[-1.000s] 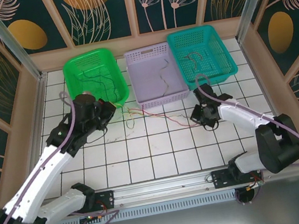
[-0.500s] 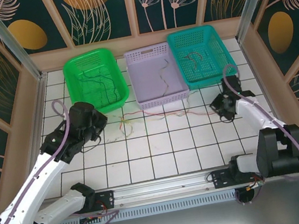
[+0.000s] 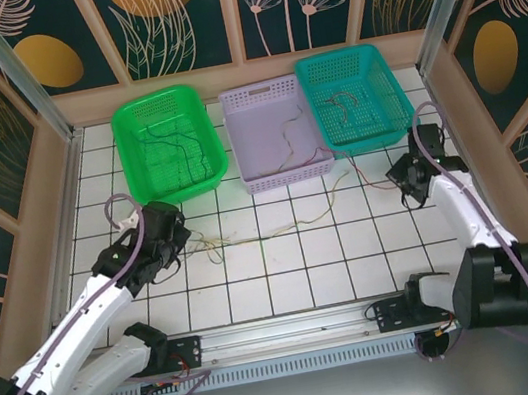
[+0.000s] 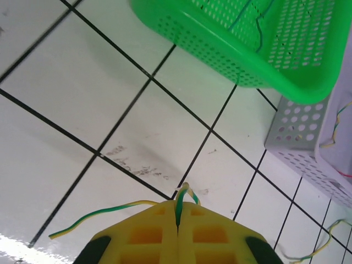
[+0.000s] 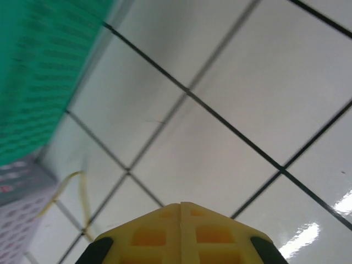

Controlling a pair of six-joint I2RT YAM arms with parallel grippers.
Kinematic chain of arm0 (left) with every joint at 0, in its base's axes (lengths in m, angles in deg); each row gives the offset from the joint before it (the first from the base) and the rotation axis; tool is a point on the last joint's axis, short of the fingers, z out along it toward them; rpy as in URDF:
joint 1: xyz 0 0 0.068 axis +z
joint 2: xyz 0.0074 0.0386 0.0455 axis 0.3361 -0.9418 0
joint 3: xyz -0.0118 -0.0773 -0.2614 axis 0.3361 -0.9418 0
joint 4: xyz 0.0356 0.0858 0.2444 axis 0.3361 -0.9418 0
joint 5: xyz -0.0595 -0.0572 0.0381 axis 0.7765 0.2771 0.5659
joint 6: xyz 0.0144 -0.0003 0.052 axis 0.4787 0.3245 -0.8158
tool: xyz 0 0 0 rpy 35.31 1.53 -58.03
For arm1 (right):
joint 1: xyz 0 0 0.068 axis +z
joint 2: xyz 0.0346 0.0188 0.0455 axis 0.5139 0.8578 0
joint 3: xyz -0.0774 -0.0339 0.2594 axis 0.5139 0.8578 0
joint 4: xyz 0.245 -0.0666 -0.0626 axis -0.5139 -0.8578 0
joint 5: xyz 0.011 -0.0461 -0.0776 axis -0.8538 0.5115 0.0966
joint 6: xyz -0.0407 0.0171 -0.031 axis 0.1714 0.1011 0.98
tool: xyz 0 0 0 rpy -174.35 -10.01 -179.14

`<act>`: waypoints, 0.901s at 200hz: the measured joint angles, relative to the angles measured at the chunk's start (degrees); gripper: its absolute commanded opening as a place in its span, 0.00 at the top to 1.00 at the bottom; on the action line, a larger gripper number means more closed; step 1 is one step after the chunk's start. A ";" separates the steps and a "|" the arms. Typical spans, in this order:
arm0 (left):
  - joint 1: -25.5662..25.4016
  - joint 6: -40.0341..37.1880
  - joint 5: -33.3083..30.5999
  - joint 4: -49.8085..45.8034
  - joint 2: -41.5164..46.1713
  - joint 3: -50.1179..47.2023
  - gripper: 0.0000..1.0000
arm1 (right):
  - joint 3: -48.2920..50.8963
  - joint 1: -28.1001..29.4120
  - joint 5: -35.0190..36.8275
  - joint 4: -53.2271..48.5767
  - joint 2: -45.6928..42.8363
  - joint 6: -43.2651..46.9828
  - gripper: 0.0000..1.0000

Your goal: Untangle the cables

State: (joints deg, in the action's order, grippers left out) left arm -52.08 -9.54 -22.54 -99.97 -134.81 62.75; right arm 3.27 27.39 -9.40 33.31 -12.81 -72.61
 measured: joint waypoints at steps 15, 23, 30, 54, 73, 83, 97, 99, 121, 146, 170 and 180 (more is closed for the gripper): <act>0.00 0.00 1.09 2.58 -0.92 -1.75 0.89 | -3.34 2.23 0.00 -0.44 -3.15 -0.04 1.00; 0.00 -0.02 1.84 3.89 -1.75 -2.40 0.74 | -5.51 3.52 -0.02 -0.46 -4.74 -0.15 1.00; 0.00 0.00 2.29 4.94 -2.64 -2.80 0.64 | -7.80 4.55 -0.04 -0.52 -5.95 -0.22 1.00; 0.00 -0.76 4.04 8.41 -6.16 -2.95 0.45 | -17.11 7.02 -0.07 -0.20 -7.32 -0.66 1.00; 0.00 -1.40 4.79 9.94 -7.67 -2.78 0.40 | -23.61 8.28 -0.46 1.33 -7.04 -1.29 1.00; 0.00 -1.49 4.81 10.29 -7.93 -2.25 0.36 | -26.49 8.79 -0.96 2.23 -6.60 -1.68 1.00; 0.00 -1.84 4.66 10.21 -7.93 -0.28 0.32 | -29.64 9.22 -2.49 3.91 -5.84 -1.92 1.00; 0.00 -2.08 4.59 10.21 -7.93 0.22 0.31 | -29.92 9.22 -2.75 4.24 -5.75 -1.90 1.00; 0.00 -2.14 4.11 11.41 -7.76 6.25 0.32 | -30.95 9.40 -6.32 7.15 -5.35 -2.69 1.00; 0.00 -0.50 4.46 16.04 -7.43 13.44 0.29 | -30.82 10.40 -10.78 10.01 -5.18 -3.50 1.00; 0.00 5.60 5.70 23.02 -7.43 16.96 0.24 | -28.89 11.87 -14.62 14.45 -5.75 -4.94 1.00; 0.00 9.40 6.54 26.25 -7.48 17.03 0.22 | -27.15 12.94 -15.82 15.98 -6.43 -5.70 1.00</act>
State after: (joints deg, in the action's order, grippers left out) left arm -52.08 -0.14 -16.00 -73.72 -142.29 79.77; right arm -23.88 40.33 -25.23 49.29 -19.24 -78.32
